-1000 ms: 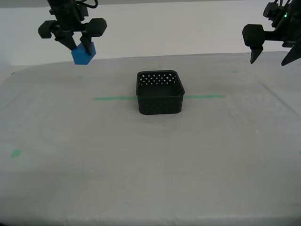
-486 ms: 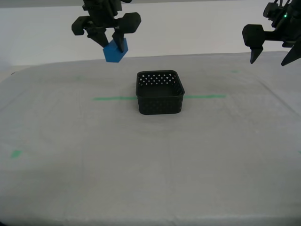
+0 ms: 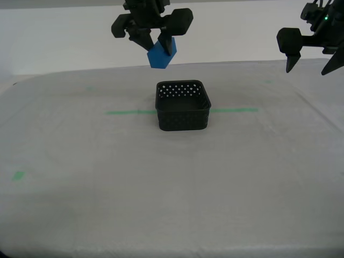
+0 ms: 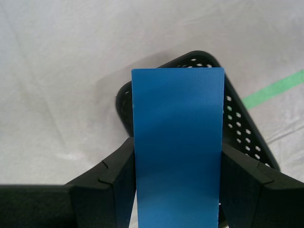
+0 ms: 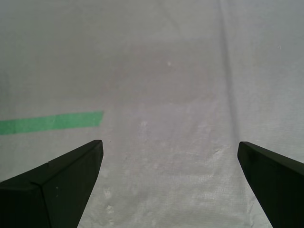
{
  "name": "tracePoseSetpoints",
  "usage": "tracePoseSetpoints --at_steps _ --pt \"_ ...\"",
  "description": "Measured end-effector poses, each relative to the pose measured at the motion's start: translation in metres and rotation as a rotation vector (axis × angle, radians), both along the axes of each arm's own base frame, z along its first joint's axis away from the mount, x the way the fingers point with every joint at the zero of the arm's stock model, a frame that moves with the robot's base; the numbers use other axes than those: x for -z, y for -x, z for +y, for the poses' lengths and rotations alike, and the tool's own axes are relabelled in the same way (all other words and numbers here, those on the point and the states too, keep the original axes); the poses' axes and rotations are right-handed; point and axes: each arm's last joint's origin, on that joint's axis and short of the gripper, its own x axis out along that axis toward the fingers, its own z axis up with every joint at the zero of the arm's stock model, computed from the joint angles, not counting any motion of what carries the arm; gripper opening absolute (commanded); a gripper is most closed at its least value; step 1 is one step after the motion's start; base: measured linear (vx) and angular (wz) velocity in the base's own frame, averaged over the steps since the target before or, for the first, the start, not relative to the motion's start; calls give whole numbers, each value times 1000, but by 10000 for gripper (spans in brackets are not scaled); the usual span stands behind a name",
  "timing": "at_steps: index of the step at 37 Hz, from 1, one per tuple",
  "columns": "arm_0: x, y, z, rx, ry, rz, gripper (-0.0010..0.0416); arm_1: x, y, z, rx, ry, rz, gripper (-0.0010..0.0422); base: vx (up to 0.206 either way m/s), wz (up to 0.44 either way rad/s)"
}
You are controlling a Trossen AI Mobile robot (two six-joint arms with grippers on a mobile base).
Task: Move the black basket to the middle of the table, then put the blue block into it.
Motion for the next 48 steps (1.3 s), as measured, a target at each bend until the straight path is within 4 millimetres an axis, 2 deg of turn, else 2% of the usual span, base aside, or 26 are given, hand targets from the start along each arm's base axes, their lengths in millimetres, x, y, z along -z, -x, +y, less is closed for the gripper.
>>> tracePoseSetpoints --at_steps 10,20,33,43,48 --pt "0 0 0 1 0 0 398 2 11 -17 31 10 2 -1 0 0" --pt "0 -1 0 0 -1 -7 398 34 3 -27 41 -6 64 0 0 0" --pt "-1 -2 0 0 -2 -22 399 64 -2 -31 40 -46 124 0 0 0" --pt "-1 -2 0 1 -2 -24 399 65 -2 -33 44 -44 121 3 0 0" --pt "-1 -2 0 0 -2 -24 398 65 -2 -33 44 -43 120 36 0 0"
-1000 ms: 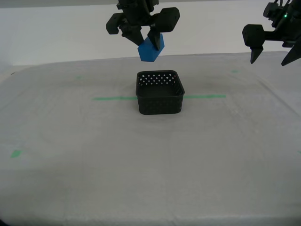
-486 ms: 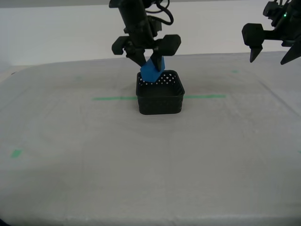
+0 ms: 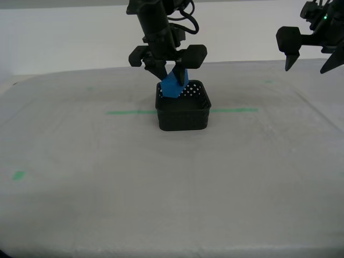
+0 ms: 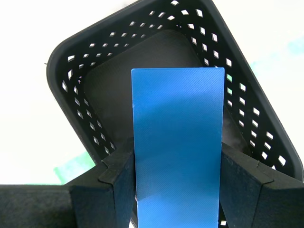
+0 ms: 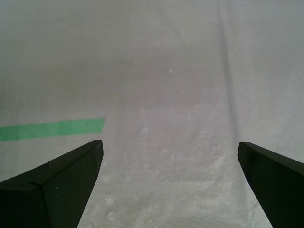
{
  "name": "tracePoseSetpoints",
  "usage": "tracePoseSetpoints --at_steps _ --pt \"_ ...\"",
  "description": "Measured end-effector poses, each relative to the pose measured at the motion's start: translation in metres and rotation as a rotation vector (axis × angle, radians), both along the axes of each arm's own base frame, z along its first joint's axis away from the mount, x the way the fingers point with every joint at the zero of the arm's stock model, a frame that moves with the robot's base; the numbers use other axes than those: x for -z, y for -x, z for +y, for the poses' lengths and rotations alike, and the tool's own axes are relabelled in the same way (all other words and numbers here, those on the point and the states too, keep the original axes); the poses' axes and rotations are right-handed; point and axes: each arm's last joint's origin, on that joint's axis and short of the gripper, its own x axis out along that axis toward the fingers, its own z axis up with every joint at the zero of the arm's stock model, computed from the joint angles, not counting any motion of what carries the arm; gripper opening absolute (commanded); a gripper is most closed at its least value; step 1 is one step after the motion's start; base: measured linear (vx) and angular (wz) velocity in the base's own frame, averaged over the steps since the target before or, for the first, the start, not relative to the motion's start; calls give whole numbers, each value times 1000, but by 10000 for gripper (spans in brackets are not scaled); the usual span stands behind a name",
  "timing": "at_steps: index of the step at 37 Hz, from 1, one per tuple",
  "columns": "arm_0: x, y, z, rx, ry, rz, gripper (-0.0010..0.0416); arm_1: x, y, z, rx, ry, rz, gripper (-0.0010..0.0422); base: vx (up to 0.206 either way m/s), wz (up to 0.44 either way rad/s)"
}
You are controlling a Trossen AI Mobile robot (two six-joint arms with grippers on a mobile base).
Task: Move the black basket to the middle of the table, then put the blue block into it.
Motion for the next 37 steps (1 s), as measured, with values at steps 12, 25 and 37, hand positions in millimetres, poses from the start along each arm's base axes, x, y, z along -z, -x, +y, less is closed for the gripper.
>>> tracePoseSetpoints --at_steps 12,25,37 --pt "0 0 0 0 0 0 399 0 0 -1 2 0 0 202 0 0" --pt "0 0 0 0 0 0 399 0 0 -1 18 -2 -3 336 0 0" --pt "0 0 0 0 0 0 399 0 1 -1 18 -3 -1 383 0 0"
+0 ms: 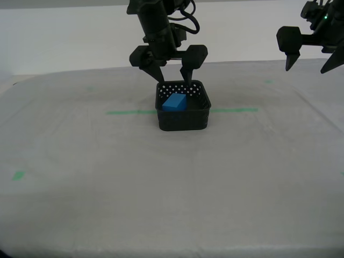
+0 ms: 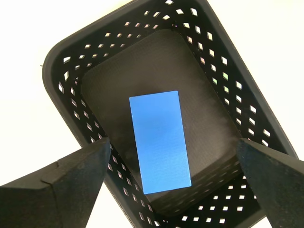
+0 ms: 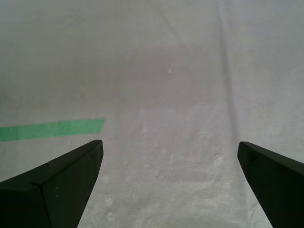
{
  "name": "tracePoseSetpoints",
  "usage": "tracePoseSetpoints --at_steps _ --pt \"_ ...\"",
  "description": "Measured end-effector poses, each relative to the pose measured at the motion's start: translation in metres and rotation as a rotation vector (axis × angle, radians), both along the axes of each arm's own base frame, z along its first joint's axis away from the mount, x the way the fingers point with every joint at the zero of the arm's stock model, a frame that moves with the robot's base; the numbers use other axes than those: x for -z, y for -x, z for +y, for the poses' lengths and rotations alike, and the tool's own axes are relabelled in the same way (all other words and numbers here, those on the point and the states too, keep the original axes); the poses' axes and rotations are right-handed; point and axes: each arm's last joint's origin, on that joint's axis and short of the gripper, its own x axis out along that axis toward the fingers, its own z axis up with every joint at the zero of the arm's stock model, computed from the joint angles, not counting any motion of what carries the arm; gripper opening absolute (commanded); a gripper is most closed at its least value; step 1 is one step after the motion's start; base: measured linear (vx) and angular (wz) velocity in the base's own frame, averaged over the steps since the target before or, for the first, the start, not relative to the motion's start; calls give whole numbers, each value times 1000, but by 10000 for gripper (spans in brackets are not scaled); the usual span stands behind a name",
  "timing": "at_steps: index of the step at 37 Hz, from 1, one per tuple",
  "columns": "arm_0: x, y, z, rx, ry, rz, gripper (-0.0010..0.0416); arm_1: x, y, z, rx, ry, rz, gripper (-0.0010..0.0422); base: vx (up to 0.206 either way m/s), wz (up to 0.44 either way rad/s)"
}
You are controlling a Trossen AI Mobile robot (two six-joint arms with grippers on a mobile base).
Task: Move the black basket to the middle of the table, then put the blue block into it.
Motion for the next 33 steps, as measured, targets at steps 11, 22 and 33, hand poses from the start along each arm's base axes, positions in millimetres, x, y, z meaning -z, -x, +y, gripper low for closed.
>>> tracePoseSetpoints --at_steps 11,22,33 --pt "0 0 0 0 0 0 398 0 0 0 0 -2 5 403 0 0" --pt "0 0 0 0 0 0 399 0 1 0 4 4 9 399 0 0" --pt "0 0 0 0 0 0 399 0 1 -1 9 14 13 398 0 0"
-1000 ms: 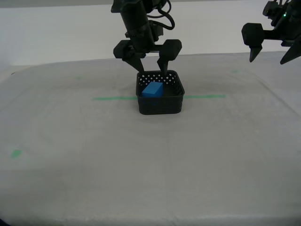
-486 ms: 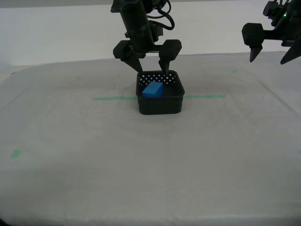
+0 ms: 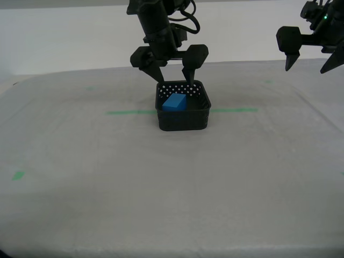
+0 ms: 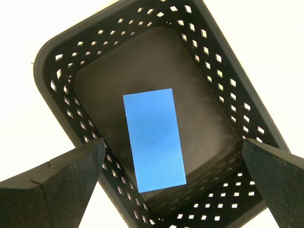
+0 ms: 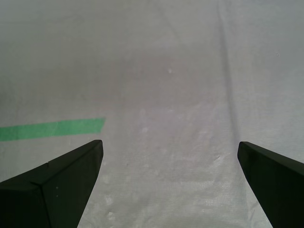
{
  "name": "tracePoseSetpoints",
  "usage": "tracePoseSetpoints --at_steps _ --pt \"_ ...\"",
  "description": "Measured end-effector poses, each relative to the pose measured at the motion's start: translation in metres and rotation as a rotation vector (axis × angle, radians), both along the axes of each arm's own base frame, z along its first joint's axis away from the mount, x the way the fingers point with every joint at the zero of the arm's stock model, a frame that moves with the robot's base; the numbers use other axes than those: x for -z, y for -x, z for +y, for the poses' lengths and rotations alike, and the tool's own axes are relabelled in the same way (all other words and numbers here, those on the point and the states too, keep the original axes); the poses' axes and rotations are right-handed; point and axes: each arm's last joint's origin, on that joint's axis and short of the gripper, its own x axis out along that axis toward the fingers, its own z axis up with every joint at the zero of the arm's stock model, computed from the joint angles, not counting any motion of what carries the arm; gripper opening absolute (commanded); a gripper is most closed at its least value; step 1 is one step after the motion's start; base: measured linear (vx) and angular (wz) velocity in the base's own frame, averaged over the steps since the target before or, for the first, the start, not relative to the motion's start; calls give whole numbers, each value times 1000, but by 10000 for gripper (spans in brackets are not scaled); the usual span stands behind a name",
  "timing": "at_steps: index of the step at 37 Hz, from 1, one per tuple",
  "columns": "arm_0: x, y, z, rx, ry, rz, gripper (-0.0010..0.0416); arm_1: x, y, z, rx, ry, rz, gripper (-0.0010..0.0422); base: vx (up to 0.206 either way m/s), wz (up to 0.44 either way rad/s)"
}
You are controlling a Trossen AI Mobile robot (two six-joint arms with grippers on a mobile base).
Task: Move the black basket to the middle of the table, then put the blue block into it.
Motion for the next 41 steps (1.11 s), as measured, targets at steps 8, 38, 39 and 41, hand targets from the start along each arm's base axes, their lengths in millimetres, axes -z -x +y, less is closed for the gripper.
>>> tracePoseSetpoints --at_steps 8,38,39,41 --pt "0 0 0 1 0 0 398 -6 -2 -1 6 9 -13 398 0 0" --pt "0 0 0 0 0 -4 399 -87 12 26 -2 -44 -108 398 0 0" --pt "0 0 0 0 0 -4 399 -90 12 28 -7 -45 -112 398 0 0" --pt "0 0 0 0 0 -4 398 -95 12 33 -17 -43 -118 398 0 0"
